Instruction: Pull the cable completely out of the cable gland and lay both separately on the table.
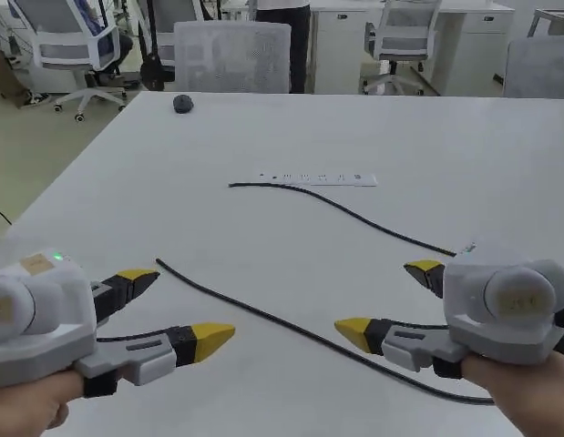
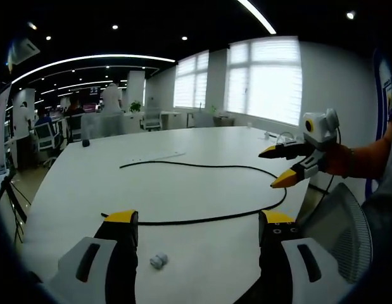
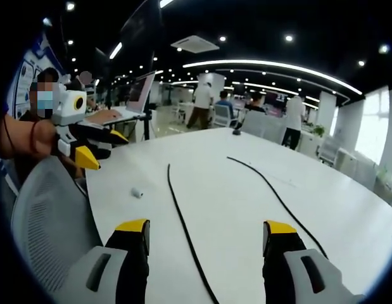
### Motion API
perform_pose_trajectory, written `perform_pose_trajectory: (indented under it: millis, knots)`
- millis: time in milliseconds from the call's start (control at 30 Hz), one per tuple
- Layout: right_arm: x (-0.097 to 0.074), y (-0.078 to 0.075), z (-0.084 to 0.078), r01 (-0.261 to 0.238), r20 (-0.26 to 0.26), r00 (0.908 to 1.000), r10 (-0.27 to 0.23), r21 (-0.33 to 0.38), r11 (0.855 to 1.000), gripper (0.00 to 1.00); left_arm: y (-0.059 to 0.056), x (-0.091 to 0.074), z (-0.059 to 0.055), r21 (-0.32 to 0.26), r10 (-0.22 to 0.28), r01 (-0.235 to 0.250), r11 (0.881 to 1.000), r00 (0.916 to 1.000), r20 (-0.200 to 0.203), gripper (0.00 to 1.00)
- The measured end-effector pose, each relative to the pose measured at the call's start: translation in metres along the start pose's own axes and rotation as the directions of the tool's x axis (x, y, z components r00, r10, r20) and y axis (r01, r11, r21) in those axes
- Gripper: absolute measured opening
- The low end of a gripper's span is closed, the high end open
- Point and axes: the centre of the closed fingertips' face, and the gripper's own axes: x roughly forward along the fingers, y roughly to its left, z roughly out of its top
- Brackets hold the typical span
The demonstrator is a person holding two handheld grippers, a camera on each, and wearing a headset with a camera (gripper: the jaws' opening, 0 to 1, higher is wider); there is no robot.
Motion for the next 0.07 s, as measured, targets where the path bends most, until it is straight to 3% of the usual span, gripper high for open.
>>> perform_pose_trajectory:
  millis: [67]
  knots:
    - [0.0007, -0.0004, 0.0015, 0.001, 0.002, 1.0000, -0.001, -0.001, 1.000, 0.72, 0.0021, -0.0003, -0.0014, -0.003, 0.004, -0.004, 1.000, 1.0000, -0.002, 0.79]
